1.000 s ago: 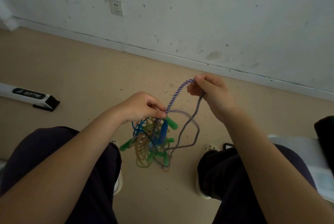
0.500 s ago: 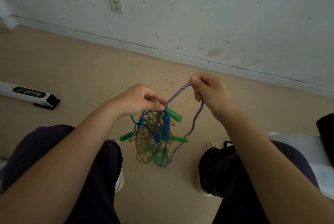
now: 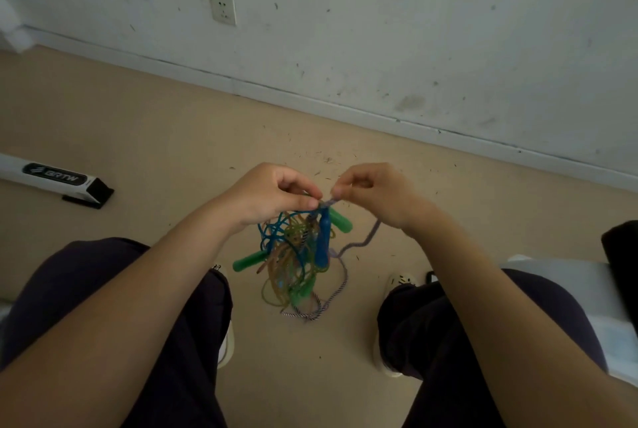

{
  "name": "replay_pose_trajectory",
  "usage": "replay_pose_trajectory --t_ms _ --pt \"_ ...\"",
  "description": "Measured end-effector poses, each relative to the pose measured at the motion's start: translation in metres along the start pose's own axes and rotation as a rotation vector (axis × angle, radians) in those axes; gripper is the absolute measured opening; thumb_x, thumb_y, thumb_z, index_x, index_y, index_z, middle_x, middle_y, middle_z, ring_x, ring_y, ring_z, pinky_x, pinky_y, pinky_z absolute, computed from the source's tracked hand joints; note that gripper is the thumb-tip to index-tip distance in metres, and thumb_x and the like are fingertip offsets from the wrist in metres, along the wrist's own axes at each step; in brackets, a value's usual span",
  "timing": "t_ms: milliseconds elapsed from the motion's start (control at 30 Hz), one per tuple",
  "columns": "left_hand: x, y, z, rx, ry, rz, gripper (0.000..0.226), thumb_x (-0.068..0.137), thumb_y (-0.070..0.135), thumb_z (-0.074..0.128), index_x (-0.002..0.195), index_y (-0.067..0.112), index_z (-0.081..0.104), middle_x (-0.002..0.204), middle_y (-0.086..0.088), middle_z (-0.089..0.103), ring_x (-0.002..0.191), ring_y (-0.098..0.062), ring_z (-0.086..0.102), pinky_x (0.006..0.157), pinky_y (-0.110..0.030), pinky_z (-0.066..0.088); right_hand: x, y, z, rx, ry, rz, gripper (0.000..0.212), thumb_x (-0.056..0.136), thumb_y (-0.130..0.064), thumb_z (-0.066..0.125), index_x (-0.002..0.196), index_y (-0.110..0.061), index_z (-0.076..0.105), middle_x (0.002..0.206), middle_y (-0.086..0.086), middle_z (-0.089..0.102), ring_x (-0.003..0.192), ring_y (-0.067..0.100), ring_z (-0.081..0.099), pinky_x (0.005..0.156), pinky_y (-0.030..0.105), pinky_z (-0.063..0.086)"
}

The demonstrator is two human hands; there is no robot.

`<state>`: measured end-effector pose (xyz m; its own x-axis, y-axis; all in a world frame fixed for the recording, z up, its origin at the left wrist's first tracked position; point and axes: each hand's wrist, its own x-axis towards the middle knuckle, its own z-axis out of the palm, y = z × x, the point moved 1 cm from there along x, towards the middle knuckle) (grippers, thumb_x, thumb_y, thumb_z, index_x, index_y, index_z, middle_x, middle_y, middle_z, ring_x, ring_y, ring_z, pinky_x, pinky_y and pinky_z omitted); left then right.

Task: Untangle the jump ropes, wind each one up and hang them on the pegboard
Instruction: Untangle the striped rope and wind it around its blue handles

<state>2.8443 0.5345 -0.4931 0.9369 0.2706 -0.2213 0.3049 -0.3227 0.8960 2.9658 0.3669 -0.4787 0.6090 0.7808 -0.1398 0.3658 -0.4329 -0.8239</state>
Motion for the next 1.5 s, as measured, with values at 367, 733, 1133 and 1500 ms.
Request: replay_pose_trajectory --t_ms 367,733,1133,1500 --pt "0.006 -0.004 -0.003 0.055 0.126 -0.057 0.006 0.083 0.022 0.079 0.089 0.021 0.077 0.072 0.012 0.07 0.051 0.007 0.056 0.051 -0.011 0.04 -0.003 0.01 -0.02 0.109 0.195 -0.002 0.011 0.097 -0.025 0.059 0.091 -0.019 0.067 0.059 -0.007 0.056 0.054 0.009 0.049 0.057 0.029 0.043" --pt "0.006 -0.003 0.003 0.06 0.307 -0.042 0.007 0.09 0.018 0.073 0.09 0.011 0.072 0.074 -0.007 0.07 0.053 -0.007 0.065 0.052 -0.025 0.057 -0.004 -0.002 0.013 -0.14 -0.083 0.076 0.021 0.084 -0.033 0.075 0.095 -0.019 0.064 0.051 -0.015 0.057 0.041 -0.003 0.047 0.046 0.013 0.032" --pt "0.009 -0.017 -0.004 0.019 0.149 -0.114 0.018 0.088 0.02 0.075 0.101 0.02 0.063 0.074 -0.008 0.064 0.055 -0.016 0.057 0.044 -0.026 0.047 0.002 0.019 -0.018 0.311 0.273 -0.018 0.021 0.096 -0.009 0.058 0.078 -0.015 0.066 0.067 0.004 0.062 0.064 0.019 0.062 0.069 0.035 0.056" --pt "0.012 -0.018 -0.003 0.432 0.076 -0.05 0.06 0.061 0.07 0.075 0.097 0.024 0.069 0.079 0.015 0.058 0.074 -0.001 0.054 0.06 -0.025 0.037 -0.002 0.008 -0.001 0.691 -0.06 -0.108 0.014 0.094 -0.023 0.049 0.086 -0.012 0.053 0.096 0.014 0.074 0.082 0.027 0.069 0.084 0.04 0.055"
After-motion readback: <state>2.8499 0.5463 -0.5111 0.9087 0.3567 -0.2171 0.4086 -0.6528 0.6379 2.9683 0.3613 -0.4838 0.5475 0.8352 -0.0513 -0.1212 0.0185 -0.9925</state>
